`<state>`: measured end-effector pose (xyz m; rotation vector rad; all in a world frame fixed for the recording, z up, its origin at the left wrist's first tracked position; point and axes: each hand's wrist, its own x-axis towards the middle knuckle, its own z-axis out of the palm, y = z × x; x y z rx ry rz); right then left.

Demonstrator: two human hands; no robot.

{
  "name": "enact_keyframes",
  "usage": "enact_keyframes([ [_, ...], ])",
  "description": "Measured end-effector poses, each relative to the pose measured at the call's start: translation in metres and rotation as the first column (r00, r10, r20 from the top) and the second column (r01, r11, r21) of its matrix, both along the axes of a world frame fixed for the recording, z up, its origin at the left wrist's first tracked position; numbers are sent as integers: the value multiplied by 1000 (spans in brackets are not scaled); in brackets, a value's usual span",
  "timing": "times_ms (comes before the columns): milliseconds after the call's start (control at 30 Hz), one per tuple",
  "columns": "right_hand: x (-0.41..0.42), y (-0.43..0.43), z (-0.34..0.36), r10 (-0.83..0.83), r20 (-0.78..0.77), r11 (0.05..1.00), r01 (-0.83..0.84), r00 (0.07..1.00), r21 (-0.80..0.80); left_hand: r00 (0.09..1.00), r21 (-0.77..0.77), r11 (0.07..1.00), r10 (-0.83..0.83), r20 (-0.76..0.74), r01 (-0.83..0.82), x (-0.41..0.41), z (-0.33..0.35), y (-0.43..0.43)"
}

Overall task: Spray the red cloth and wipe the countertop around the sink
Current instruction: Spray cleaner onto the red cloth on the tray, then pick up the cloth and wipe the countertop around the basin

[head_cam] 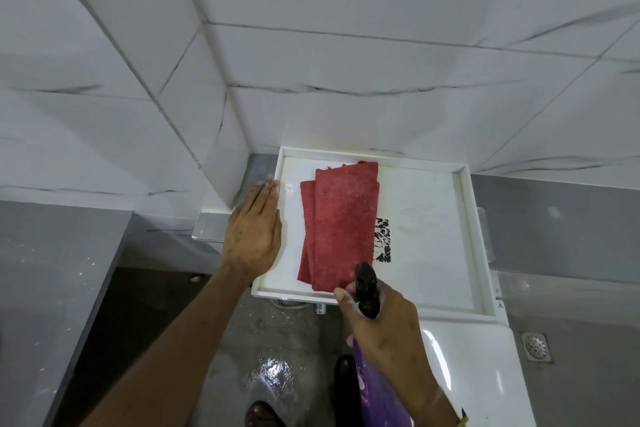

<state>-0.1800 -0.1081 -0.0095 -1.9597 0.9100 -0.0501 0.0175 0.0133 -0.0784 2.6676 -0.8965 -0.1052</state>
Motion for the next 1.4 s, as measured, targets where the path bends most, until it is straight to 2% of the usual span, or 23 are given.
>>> enact_keyframes([
  [133, -4, 1, -2, 9, -35, 999, -10, 999, -32, 1000, 18, 1000, 1, 1, -1, 0, 0, 0],
  [267, -4, -3, -1, -11, 10, 1000, 11, 1000, 2, 1000, 31, 1000, 1, 0, -1, 0, 0, 0],
  [400, -3, -4, 2, 29, 2, 999, -29, 1000, -43, 1000, 54, 999, 0, 4, 0, 1, -1, 0],
  [567, -2, -9, 19, 43, 65, 999, -44, 997, 17, 1000, 39, 999, 12, 20, -13, 1, -2, 0],
  [633, 0, -16, 36, 2, 141, 1000, -2, 990, 0, 1000, 32, 999, 4, 22, -5, 0, -1, 0],
  [700, 4, -28, 56, -60, 291, 997, 74, 955, -37, 1000, 30, 1000, -1, 22, 0, -1, 0, 0],
  [833, 24, -69, 80, -115, 602, 972, 215, 790, -97, 997, 87, 995, 38, 62, -43, -4, 7, -3],
  [900, 36, -91, 80, -106, 669, 951, 271, 735, -146, 993, 104, 994, 34, 115, -46, -9, 15, -7],
  [1000, 52, -120, 65, -68, 681, 938, 279, 729, -204, 980, 72, 996, -72, 184, 59, -20, 24, -17],
  [1133, 64, -146, 40, -10, 677, 919, 274, 735, -283, 986, -9, 988, -150, 77, 151, -40, 34, -36],
  [1233, 68, -159, 30, -88, 693, 920, 325, 716, -218, 983, -19, 983, -185, 7, 185, -48, 33, -43],
  [1333, 73, -164, 26, -137, 662, 916, 348, 737, -198, 985, 6, 985, -171, 5, 171, -47, 28, -40],
  [1400, 72, -166, 23, -152, 653, 914, 357, 742, -193, 993, 11, 994, -103, -56, 104, -47, 27, -40],
])
